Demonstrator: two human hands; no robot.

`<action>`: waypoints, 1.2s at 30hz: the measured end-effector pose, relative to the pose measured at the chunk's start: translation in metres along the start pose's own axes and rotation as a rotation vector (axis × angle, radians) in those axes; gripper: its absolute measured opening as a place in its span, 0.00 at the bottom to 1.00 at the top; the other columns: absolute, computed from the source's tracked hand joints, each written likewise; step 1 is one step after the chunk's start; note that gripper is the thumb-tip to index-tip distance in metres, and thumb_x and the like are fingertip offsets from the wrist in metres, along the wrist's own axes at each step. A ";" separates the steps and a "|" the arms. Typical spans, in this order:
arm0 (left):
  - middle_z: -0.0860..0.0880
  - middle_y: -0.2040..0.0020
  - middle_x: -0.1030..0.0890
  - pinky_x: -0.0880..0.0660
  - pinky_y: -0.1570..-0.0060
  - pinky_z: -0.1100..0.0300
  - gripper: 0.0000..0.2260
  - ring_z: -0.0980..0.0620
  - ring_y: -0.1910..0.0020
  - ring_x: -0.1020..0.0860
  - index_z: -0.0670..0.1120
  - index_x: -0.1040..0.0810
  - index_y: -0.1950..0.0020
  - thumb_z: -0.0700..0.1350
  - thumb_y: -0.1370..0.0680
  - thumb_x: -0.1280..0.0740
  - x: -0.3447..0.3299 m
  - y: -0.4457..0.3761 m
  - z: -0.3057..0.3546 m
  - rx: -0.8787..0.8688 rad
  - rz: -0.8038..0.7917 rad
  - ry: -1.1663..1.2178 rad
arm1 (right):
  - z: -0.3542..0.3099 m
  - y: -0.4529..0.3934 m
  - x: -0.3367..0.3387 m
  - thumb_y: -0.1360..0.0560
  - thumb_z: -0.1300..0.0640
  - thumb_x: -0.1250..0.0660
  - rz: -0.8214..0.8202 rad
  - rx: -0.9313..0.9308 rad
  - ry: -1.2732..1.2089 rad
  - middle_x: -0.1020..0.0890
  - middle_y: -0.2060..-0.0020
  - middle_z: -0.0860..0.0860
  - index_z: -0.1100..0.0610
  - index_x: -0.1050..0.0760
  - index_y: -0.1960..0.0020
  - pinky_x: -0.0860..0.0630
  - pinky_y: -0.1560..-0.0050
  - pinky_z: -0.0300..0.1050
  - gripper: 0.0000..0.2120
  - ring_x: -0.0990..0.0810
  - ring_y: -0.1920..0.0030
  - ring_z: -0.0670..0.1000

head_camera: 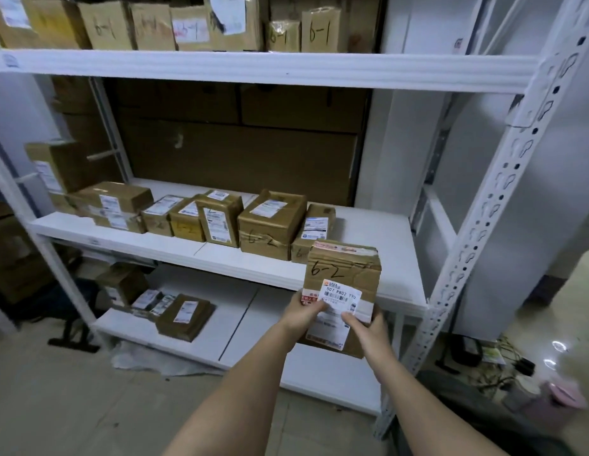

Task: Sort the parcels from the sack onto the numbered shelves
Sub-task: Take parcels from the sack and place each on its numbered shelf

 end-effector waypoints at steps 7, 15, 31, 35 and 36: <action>0.50 0.45 0.19 0.27 0.47 0.58 0.21 0.50 0.44 0.22 0.46 0.27 0.36 0.42 0.28 0.28 -0.010 -0.052 0.005 -0.044 -0.050 -0.018 | 0.007 -0.048 0.004 0.29 0.64 0.26 0.028 0.028 0.054 0.19 0.44 0.48 0.56 0.31 0.32 0.27 0.45 0.43 0.28 0.21 0.42 0.50; 0.53 0.50 0.20 0.27 0.63 0.76 0.19 0.63 0.54 0.23 0.44 0.30 0.37 0.34 0.25 0.31 -0.023 -0.113 0.033 -0.157 -0.047 -0.057 | 0.000 -0.119 0.011 0.30 0.69 0.27 0.037 0.103 0.112 0.24 0.44 0.50 0.57 0.39 0.29 0.30 0.65 0.22 0.35 0.25 0.54 0.37; 0.49 0.47 0.19 0.25 0.53 0.66 0.18 0.52 0.49 0.21 0.42 0.26 0.40 0.37 0.28 0.28 -0.032 -0.188 0.028 -0.085 0.043 -0.124 | 0.008 -0.182 0.023 0.33 0.67 0.24 0.114 0.101 0.209 0.25 0.43 0.48 0.55 0.39 0.29 0.27 0.47 0.34 0.38 0.24 0.40 0.49; 0.46 0.42 0.19 0.25 0.42 0.57 0.20 0.48 0.43 0.21 0.41 0.25 0.37 0.42 0.28 0.27 -0.026 -0.200 0.026 -0.030 0.048 -0.113 | 0.007 -0.196 0.017 0.32 0.72 0.27 0.122 0.090 0.210 0.25 0.46 0.44 0.57 0.39 0.29 0.27 0.52 0.26 0.38 0.23 0.47 0.41; 0.45 0.41 0.20 0.27 0.39 0.55 0.21 0.47 0.42 0.22 0.42 0.26 0.36 0.44 0.27 0.28 -0.024 -0.203 0.024 0.001 0.051 -0.122 | 0.008 -0.199 0.016 0.33 0.72 0.27 0.130 0.088 0.209 0.24 0.45 0.45 0.57 0.39 0.29 0.25 0.50 0.29 0.38 0.22 0.46 0.42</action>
Point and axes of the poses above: each hand's wrist, its own y-axis away from the middle knuckle, its own x-axis out of the back of the hand, z = x × y, the point moved 7 cm from there along -y, towards the middle knuckle
